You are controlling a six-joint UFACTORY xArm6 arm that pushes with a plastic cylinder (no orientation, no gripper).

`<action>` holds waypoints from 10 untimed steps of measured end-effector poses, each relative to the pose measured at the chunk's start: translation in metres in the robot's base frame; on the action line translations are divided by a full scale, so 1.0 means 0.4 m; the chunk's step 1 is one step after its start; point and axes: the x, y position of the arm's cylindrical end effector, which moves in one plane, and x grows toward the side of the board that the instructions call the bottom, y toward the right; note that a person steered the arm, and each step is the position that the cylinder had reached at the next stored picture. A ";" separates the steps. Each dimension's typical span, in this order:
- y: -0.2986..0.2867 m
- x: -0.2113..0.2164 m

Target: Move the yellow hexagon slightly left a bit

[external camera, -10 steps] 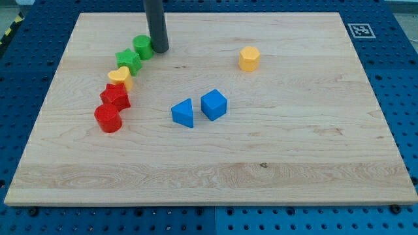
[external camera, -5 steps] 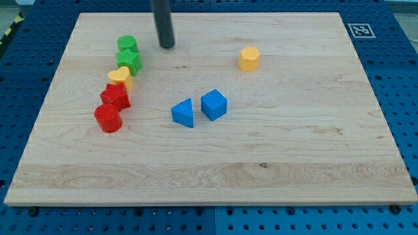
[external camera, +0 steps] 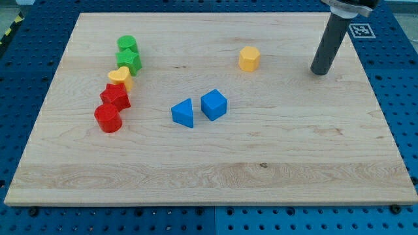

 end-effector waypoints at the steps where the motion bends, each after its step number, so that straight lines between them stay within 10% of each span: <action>1: -0.011 0.000; 10: -0.462 -0.079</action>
